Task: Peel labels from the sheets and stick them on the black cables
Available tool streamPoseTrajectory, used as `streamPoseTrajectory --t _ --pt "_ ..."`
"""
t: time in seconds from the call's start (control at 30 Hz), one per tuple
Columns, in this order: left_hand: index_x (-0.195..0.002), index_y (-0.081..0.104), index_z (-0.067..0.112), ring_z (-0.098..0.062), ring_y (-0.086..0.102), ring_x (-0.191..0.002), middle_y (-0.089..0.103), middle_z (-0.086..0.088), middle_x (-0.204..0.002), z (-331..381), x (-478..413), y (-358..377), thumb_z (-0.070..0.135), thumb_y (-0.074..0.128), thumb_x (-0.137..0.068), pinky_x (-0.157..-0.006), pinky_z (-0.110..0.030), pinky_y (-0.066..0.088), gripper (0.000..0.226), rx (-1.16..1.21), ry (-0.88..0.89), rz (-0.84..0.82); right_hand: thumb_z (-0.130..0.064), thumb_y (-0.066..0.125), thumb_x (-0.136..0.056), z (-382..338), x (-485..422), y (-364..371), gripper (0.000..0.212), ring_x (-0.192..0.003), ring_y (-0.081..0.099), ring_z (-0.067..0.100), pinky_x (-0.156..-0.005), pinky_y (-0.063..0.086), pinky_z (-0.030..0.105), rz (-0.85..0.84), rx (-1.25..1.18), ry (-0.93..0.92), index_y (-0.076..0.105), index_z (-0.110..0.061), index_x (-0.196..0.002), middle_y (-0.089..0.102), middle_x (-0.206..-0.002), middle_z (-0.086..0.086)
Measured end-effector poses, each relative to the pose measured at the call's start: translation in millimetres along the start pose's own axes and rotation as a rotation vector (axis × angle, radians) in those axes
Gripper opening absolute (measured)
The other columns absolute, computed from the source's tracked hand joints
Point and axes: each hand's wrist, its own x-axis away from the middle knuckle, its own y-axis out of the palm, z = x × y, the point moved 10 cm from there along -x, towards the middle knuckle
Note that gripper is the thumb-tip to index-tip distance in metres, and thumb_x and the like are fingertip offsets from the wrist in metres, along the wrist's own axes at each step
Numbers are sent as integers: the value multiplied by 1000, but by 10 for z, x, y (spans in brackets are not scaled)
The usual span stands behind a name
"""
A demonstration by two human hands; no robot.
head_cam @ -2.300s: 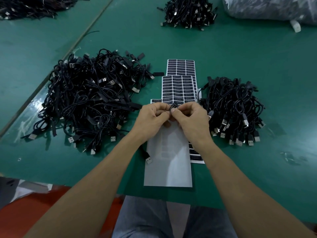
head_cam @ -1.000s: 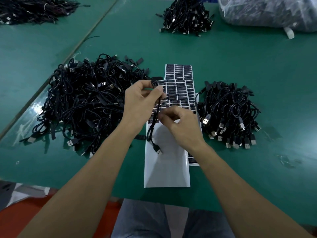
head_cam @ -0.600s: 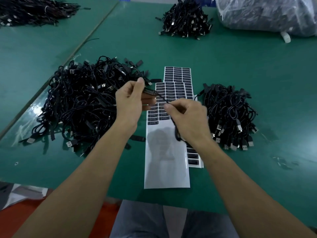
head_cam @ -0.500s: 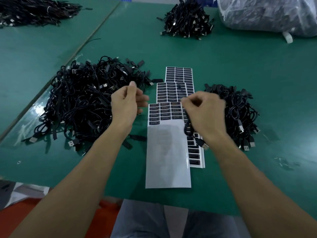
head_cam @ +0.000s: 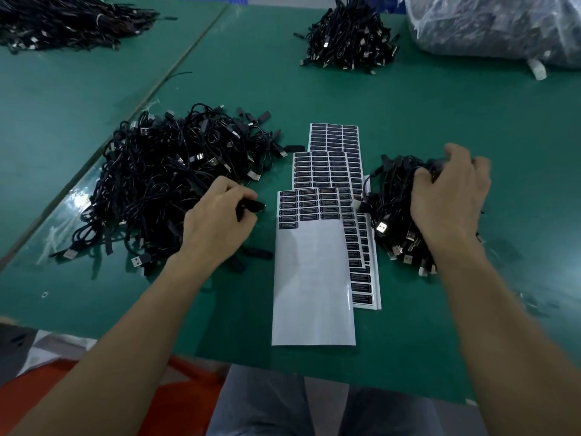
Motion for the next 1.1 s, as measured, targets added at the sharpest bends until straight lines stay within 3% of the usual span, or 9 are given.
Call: streamPoseTrajectory --t 0.17,0.37,0.5,0.57,0.7,0.83,0.9,0.97,1.1 --pt "-131 62 21 -18 57 -103 48 6 -124 20 -46 79 32 57 -95 -66 -38 48 37 -159 -32 -113 -24 60 -96 -433 226 38 29 -111 43 26 -98 35 33 60 82 -295 64 -14 -123 53 -121 11" --pt "-109 69 25 -20 50 -107 52 6 -107 79 -103 16 38 55 -100 -63 -38 39 21 -215 -25 -96 -13 60 -95 -722 631 345 16 -102 51 22 -84 30 18 -72 -87 -469 71 -10 -107 57 -100 3" --pt "-105 74 25 -21 51 -99 62 5 -100 237 -117 -206 37 58 -100 -61 -33 39 21 -181 82 108 -15 58 -96 -766 791 583 15 -99 56 20 -82 41 26 -208 -115 -507 71 -13 -105 64 -97 1" --pt "-105 76 19 -25 57 -94 69 1 -99 416 -81 -412 35 58 -101 -71 -37 44 24 -114 194 277 -16 58 -96 -740 828 704 16 -93 58 16 -83 49 32 -306 -151 -488 71 -16 -106 65 -97 -3" --pt "-102 69 14 -29 67 -80 73 -6 -86 822 108 -774 27 56 -104 -74 -41 49 18 73 448 594 -21 62 -97 -698 892 894 24 -77 55 -7 -80 48 23 -511 -261 -411 68 -20 -120 58 -85 -22" --pt "-112 59 16 -27 59 -60 64 0 -77 1024 26 -579 28 46 -107 -53 -36 50 18 241 517 311 -26 59 -98 -639 926 957 35 -102 59 15 -91 52 39 -530 -20 -389 61 -21 -133 63 -113 -3" --pt "-113 60 16 -27 53 -61 52 13 -70 898 -69 -201 30 45 -106 -53 -34 40 21 168 381 47 -32 60 -97 -591 965 974 42 -121 51 27 -100 46 40 -527 136 -373 56 -19 -137 57 -128 7" --pt "-111 55 19 -32 50 -65 49 7 -69 653 -114 144 29 44 -106 -57 -40 40 16 164 177 -162 -45 62 -92 -542 1004 976 53 -124 45 32 -101 39 41 -519 228 -326 51 -17 -136 52 -132 11" --pt "-98 49 14 -36 54 -72 55 -9 -80 392 -110 379 29 40 -107 -67 -48 49 20 202 -53 -279 -70 61 -80 -430 1062 1046 89 -132 34 37 -107 32 45 -532 387 -232 30 -20 -147 44 -145 15"
